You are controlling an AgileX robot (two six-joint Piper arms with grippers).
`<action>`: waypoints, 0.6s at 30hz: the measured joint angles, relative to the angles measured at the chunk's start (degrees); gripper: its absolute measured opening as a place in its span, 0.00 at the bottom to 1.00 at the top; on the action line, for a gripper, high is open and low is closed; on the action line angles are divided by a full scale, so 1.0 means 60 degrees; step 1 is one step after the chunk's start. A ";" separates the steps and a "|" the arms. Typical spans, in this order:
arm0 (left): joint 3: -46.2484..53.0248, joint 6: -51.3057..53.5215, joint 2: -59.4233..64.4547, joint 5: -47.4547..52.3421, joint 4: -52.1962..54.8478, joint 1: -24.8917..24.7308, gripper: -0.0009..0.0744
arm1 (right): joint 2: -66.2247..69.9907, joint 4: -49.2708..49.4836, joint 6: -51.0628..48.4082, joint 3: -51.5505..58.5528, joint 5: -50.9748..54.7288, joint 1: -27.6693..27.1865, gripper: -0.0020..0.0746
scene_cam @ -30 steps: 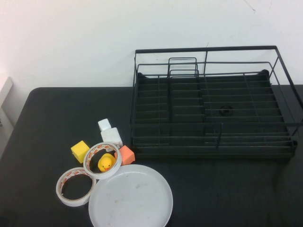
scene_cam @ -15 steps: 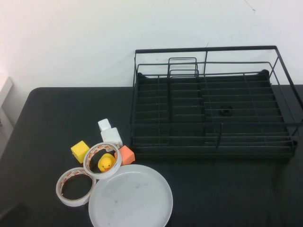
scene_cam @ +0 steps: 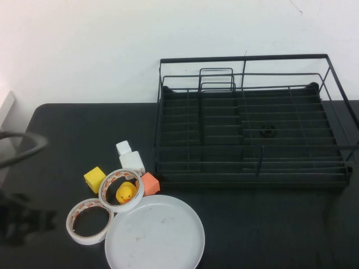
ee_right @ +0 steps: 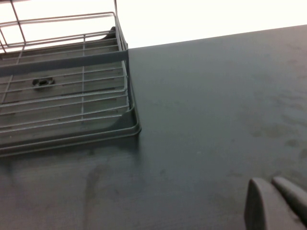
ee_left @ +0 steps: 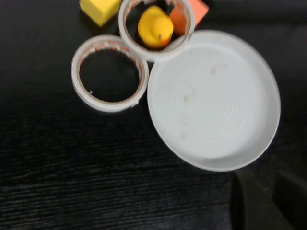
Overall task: Place plate on rack
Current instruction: Pick up the plate from the table
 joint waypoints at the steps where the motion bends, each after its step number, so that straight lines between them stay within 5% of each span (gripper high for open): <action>1: -0.0116 0.0037 0.0360 0.0000 0.0047 -0.0157 0.17 | 0.0000 0.0000 0.0000 0.0000 0.0000 0.0000 0.02; 11: -0.0279 -0.1580 0.4190 -0.0730 0.2196 -0.2959 0.39 | 0.0000 0.0000 0.0000 0.0000 0.0000 0.0000 0.02; 18: -0.0335 -0.3329 0.5993 -0.2236 0.2834 -0.3269 0.40 | 0.0000 0.0000 0.0000 0.0000 0.0000 0.0000 0.02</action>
